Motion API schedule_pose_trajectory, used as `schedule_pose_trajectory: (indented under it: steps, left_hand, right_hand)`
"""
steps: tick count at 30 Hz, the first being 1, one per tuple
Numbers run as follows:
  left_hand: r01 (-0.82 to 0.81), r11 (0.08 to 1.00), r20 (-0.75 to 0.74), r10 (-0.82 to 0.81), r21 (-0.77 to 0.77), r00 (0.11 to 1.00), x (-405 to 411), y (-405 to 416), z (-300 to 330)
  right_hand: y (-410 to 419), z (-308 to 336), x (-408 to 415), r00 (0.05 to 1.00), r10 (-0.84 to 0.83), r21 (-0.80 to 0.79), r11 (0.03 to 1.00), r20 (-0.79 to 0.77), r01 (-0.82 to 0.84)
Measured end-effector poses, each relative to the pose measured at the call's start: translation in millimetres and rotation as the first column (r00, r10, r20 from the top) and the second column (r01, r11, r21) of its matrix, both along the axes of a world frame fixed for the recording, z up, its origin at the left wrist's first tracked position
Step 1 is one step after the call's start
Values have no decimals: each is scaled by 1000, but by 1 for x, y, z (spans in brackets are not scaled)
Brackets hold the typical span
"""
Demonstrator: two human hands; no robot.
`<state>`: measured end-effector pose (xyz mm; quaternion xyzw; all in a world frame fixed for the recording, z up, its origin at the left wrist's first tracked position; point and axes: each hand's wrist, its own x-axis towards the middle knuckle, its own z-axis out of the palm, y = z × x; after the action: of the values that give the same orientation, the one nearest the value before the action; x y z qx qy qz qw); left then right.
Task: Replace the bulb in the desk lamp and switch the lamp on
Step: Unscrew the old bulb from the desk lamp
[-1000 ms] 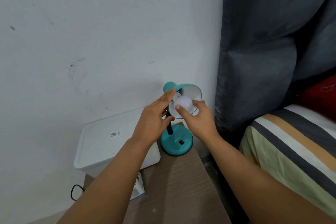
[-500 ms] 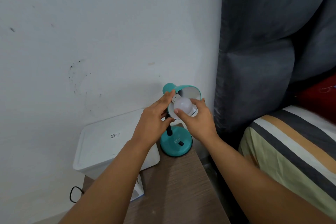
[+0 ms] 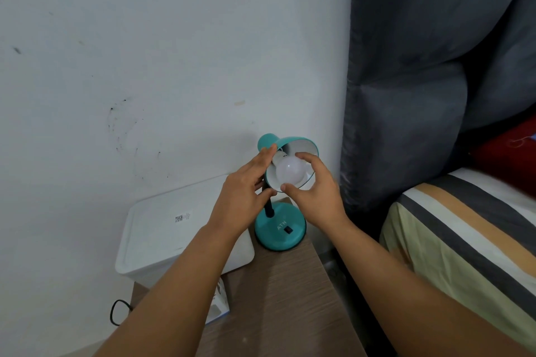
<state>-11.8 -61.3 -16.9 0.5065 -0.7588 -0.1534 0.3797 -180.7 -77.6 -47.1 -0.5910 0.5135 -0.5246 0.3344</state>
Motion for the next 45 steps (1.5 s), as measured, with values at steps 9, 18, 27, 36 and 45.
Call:
schedule_pose_trajectory:
  steps: [9,18,27,36,45]
  left_hand:
    - [-6,1000,0,6,10,1000,-1,-1,0]
    - [-4,1000,-3,4,1,1000,-1,-3,-1]
    - [1,1000,6,-1,-1,1000,-2,-3,-2]
    - [-4,1000,-8,4,2,1000,-3,-2,-1]
    - [4,1000,15,-4,-14,1000,-2,-2,-1]
  right_hand:
    - [-2,2,2,996,-57,161,986,69,45]
    - [0,4,1,996,-26,94,995,83,19]
    - [0,5,1,998,-33,-28,999,-60,31]
    - [-2,-1,1,999,-11,124,992,40,6]
    - [1,-3,2,997,-38,168,985,72,25]
